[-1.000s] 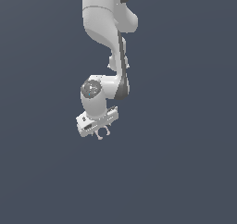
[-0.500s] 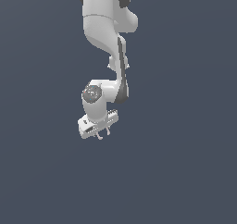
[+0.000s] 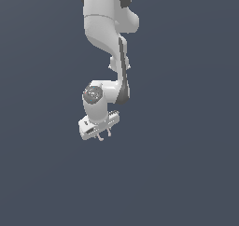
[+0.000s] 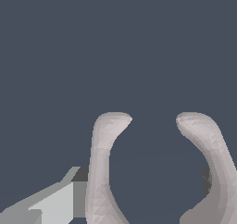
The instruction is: Pick up the object and move it to a goal position.
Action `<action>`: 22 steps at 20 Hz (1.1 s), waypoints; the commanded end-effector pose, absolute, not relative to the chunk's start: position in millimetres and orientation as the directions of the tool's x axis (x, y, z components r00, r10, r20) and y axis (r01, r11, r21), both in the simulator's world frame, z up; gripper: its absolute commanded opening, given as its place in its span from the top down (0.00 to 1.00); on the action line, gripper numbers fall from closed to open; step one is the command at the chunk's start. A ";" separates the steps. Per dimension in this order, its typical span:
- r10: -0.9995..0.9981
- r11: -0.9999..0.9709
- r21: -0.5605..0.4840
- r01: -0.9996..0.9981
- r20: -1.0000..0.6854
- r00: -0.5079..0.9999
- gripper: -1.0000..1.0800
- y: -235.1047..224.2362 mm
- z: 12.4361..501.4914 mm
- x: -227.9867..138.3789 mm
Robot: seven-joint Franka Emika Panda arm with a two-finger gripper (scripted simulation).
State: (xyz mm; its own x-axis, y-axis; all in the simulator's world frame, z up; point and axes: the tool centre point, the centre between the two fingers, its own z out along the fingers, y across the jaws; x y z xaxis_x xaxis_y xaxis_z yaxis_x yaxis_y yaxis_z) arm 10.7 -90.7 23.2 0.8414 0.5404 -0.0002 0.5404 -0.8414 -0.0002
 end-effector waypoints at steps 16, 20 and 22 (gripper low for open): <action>0.541 -0.841 0.000 0.541 0.000 0.841 1.00 -86.1 124.4 14.7; 0.541 -0.841 0.000 0.541 0.000 0.841 1.00 -83.7 171.6 16.8; 0.541 -0.841 0.000 0.541 0.000 0.841 1.00 -82.5 196.2 18.0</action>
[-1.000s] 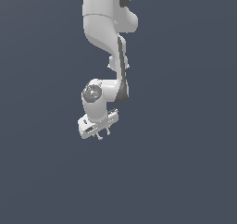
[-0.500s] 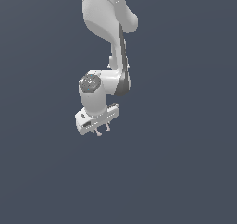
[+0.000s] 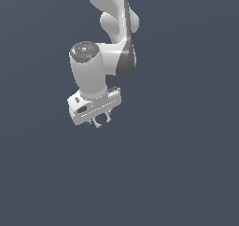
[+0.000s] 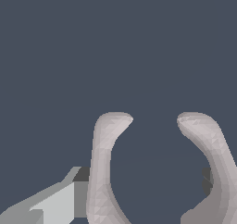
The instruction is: Pick up the object and move it to a goal position.
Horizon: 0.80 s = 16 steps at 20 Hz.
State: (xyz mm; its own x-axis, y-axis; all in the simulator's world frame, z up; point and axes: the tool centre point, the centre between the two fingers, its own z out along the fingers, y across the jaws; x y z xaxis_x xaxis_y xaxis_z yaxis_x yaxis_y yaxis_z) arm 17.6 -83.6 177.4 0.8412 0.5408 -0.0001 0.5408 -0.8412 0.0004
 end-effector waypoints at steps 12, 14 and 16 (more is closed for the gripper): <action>0.541 -0.841 0.000 0.541 0.000 0.841 1.00 -76.2 332.4 26.3; 0.541 -0.841 0.000 0.541 0.000 0.841 1.00 -75.3 353.2 27.9; 0.541 -0.841 -0.001 0.541 0.000 0.841 1.00 -75.0 373.4 29.5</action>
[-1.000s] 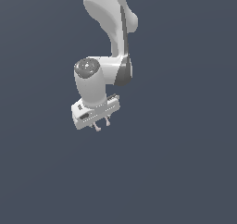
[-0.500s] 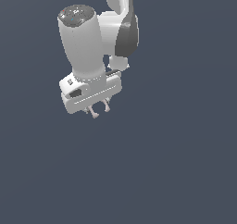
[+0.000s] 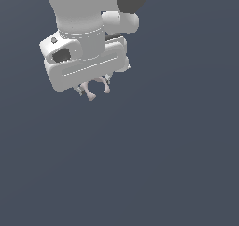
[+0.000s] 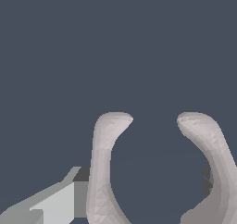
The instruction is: Pick up the object and move it to a goal position.
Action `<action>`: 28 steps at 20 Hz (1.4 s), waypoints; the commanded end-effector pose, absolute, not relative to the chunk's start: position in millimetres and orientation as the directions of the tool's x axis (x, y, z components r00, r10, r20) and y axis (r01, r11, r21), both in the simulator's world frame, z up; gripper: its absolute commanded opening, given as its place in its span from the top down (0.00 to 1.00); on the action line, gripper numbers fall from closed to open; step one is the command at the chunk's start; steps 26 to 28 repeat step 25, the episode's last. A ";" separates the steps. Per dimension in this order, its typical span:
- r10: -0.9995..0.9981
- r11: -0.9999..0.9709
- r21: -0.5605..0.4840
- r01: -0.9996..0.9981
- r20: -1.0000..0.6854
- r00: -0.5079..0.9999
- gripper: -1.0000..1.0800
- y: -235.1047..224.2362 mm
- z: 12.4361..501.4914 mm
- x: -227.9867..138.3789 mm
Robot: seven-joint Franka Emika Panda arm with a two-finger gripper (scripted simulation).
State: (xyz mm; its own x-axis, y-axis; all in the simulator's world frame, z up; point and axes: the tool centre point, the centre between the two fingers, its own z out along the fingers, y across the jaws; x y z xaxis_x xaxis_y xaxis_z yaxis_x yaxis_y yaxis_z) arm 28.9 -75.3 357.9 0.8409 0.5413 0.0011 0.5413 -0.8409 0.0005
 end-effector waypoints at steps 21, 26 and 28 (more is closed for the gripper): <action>0.540 -0.842 0.000 0.540 0.000 0.842 1.00 -72.1 472.1 41.7; 0.540 -0.842 0.000 0.540 0.000 0.842 1.00 -72.2 473.1 42.2; 0.540 -0.842 0.000 0.540 0.000 0.842 1.00 -72.2 473.1 42.2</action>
